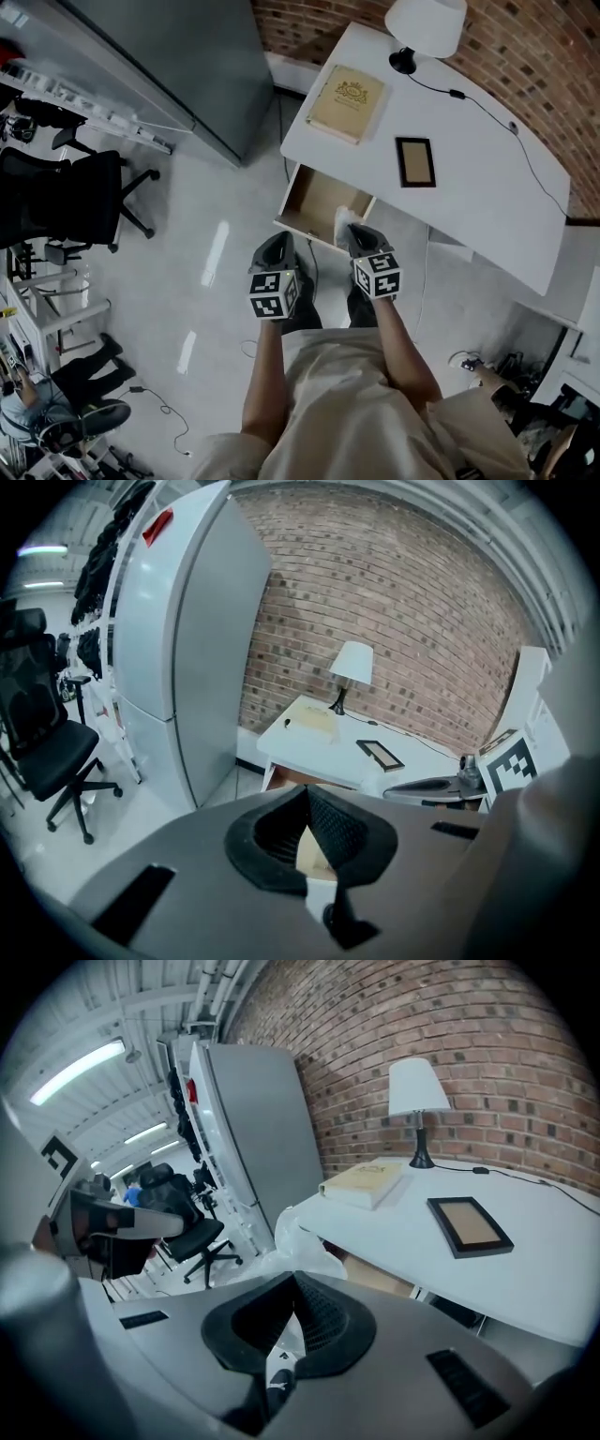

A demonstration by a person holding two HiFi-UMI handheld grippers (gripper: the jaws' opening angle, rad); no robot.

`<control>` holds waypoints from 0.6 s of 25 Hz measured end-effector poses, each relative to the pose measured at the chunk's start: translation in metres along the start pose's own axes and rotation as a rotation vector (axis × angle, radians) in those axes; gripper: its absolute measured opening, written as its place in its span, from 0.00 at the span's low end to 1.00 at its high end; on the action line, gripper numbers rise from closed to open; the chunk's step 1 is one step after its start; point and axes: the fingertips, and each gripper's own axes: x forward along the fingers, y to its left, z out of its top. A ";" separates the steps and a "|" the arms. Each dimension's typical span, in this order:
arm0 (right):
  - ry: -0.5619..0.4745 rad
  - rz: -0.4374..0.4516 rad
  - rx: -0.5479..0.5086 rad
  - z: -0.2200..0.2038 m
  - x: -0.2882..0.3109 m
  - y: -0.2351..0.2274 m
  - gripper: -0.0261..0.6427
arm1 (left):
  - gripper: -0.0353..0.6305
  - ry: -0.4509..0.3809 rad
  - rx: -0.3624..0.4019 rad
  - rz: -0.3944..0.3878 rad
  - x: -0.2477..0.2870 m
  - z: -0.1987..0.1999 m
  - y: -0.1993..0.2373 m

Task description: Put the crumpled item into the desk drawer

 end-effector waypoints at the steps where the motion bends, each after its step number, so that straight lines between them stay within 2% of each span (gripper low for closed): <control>1: 0.013 -0.006 -0.012 -0.002 0.005 0.001 0.08 | 0.08 0.009 0.003 -0.018 0.004 0.000 0.003; 6: 0.019 -0.068 -0.021 0.003 0.023 -0.002 0.08 | 0.08 0.051 0.033 -0.112 0.023 -0.006 0.017; 9: 0.011 -0.108 -0.017 0.001 0.031 -0.006 0.08 | 0.08 0.082 0.087 -0.169 0.035 -0.014 0.027; 15: 0.001 -0.164 0.088 -0.037 0.048 -0.014 0.08 | 0.08 0.165 0.159 -0.192 0.048 -0.045 0.047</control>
